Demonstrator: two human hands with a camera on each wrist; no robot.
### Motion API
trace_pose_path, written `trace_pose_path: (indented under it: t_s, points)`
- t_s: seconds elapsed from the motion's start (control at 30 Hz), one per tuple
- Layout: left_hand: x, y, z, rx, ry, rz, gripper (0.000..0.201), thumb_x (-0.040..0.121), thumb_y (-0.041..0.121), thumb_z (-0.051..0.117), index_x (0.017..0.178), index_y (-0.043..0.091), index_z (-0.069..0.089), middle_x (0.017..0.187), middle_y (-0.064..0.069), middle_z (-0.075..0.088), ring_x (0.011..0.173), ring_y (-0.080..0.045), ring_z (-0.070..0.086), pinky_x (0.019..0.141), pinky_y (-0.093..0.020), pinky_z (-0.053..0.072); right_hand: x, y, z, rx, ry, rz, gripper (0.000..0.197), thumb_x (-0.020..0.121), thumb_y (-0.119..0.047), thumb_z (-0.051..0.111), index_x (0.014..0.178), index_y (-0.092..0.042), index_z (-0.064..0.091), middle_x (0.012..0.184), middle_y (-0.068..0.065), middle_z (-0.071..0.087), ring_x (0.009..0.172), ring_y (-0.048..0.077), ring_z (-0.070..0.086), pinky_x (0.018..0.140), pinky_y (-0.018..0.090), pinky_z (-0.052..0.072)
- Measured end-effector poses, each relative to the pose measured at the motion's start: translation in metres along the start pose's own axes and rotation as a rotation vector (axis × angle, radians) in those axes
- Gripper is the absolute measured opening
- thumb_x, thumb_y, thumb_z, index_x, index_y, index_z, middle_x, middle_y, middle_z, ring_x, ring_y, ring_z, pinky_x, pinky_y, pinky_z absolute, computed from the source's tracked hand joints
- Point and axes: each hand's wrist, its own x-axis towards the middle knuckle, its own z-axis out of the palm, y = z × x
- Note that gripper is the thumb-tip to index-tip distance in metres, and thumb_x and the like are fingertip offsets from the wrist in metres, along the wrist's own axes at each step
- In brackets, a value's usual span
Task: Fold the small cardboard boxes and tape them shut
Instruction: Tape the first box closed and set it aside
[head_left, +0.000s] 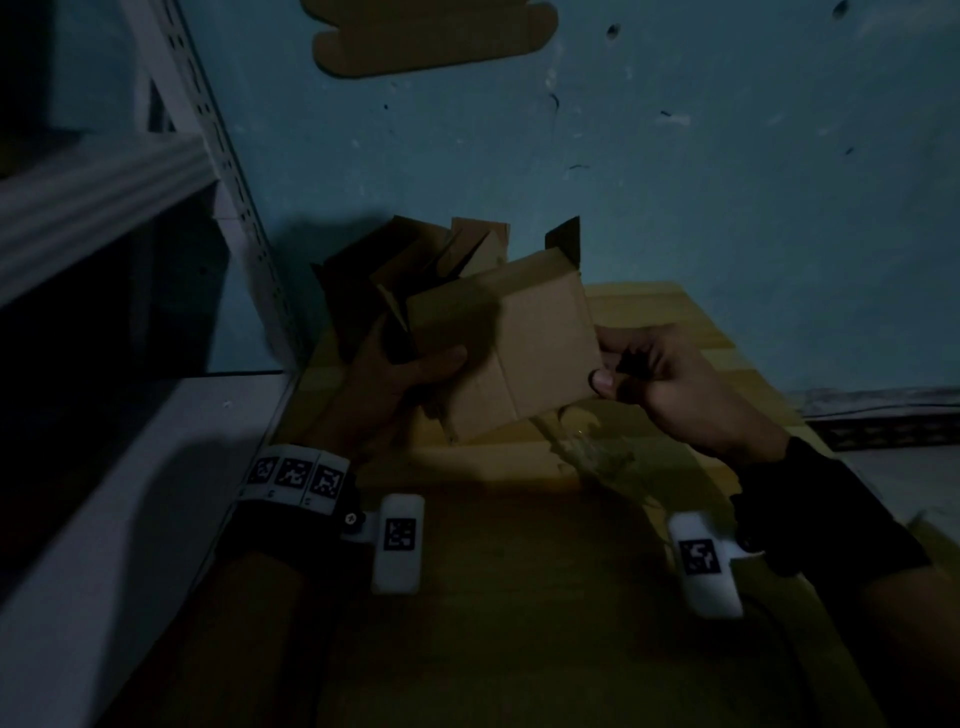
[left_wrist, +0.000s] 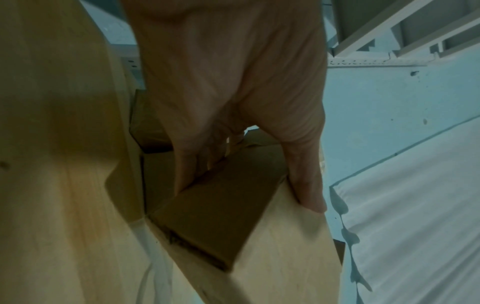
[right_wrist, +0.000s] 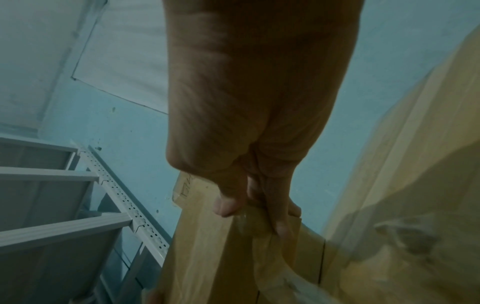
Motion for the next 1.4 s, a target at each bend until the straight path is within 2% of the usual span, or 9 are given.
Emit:
trace_pose_path:
  t_s: [0.13,0.23,0.33,0.43,0.6,0.77,1.0,1.23,1.4]
  points:
    - [-0.002,0.003,0.000,-0.017,-0.002,-0.002,0.075,0.072,0.017,0.082,0.139,0.015,0.049,0.129,-0.006,0.064,0.114,-0.021,0.064,0.088,-0.034,0.057,-0.001,-0.002,-0.001,0.006,-0.042,0.001,0.047,0.095,0.014,0.050,0.138,-0.004,0.058,0.124,-0.003,0.072,0.120,0.014,0.066,0.101,0.023,0.050]
    - [-0.005,0.005,0.002,-0.134,-0.014,-0.029,0.088,0.061,0.025,0.086,0.139,0.009,0.050,0.121,-0.007,0.067,0.104,-0.020,0.068,0.079,-0.031,0.058,-0.001,-0.002,-0.001,0.078,-0.031,0.021,0.050,0.095,0.014,0.050,0.141,-0.005,0.053,0.127,0.001,0.071,0.123,0.016,0.064,0.103,0.028,0.050]
    - [-0.004,0.008,0.001,-0.248,-0.028,-0.043,0.107,0.045,0.032,0.097,0.138,0.007,0.051,0.124,-0.010,0.067,0.108,-0.025,0.067,0.080,-0.032,0.058,0.003,-0.003,-0.004,0.168,0.069,0.036,0.044,0.095,-0.001,0.060,0.138,-0.002,0.057,0.125,0.008,0.071,0.119,0.022,0.067,0.103,0.036,0.053]
    - [-0.002,0.010,-0.001,-0.314,-0.043,-0.063,0.108,0.050,0.030,0.097,0.143,0.008,0.046,0.136,-0.013,0.059,0.122,-0.028,0.060,0.087,-0.036,0.056,0.003,-0.005,-0.008,0.170,0.147,0.034,0.042,0.094,-0.024,0.064,0.129,0.000,0.065,0.123,0.012,0.072,0.115,0.028,0.068,0.100,0.040,0.055]
    - [-0.002,0.006,0.001,-0.309,-0.034,-0.046,0.088,0.061,0.021,0.088,0.139,0.004,0.051,0.131,-0.013,0.063,0.118,-0.027,0.063,0.086,-0.033,0.056,0.003,-0.008,-0.004,0.057,0.279,0.013,0.047,0.087,-0.039,0.066,0.086,0.008,0.069,0.082,0.020,0.074,0.074,0.029,0.072,0.075,0.045,0.058]
    - [-0.003,0.003,0.004,-0.242,-0.008,-0.047,0.075,0.069,0.016,0.081,0.137,0.004,0.052,0.129,-0.014,0.064,0.118,-0.029,0.062,0.089,-0.036,0.056,0.004,-0.006,0.006,-0.045,0.212,0.054,0.041,0.085,-0.034,0.076,0.079,0.005,0.065,0.068,0.016,0.072,0.073,0.043,0.068,0.069,0.044,0.059]
    - [-0.006,0.007,0.008,-0.222,-0.001,-0.088,0.064,0.077,0.013,0.071,0.137,0.004,0.051,0.128,-0.015,0.064,0.113,-0.029,0.065,0.083,-0.034,0.057,0.004,-0.005,0.002,-0.054,0.157,0.091,0.041,0.090,-0.027,0.073,0.071,0.009,0.068,0.061,0.012,0.071,0.052,0.016,0.065,0.053,0.021,0.050]
    - [-0.009,0.012,0.009,-0.285,-0.023,-0.174,0.050,0.085,0.019,0.066,0.132,0.003,0.056,0.123,-0.012,0.066,0.106,-0.026,0.066,0.086,-0.036,0.057,0.003,-0.011,0.000,0.164,0.088,0.017,0.026,0.086,-0.022,0.068,0.064,-0.009,0.066,0.062,0.012,0.070,0.055,0.020,0.065,0.055,0.023,0.050]
    - [-0.015,0.016,0.012,-0.368,-0.055,-0.180,0.047,0.086,0.020,0.053,0.130,0.002,0.056,0.111,-0.010,0.071,0.097,-0.024,0.071,0.077,-0.034,0.059,0.004,-0.016,-0.001,0.314,0.007,-0.016,0.026,0.084,-0.028,0.068,0.063,-0.012,0.065,0.060,0.008,0.067,0.055,0.016,0.062,0.056,0.022,0.047]
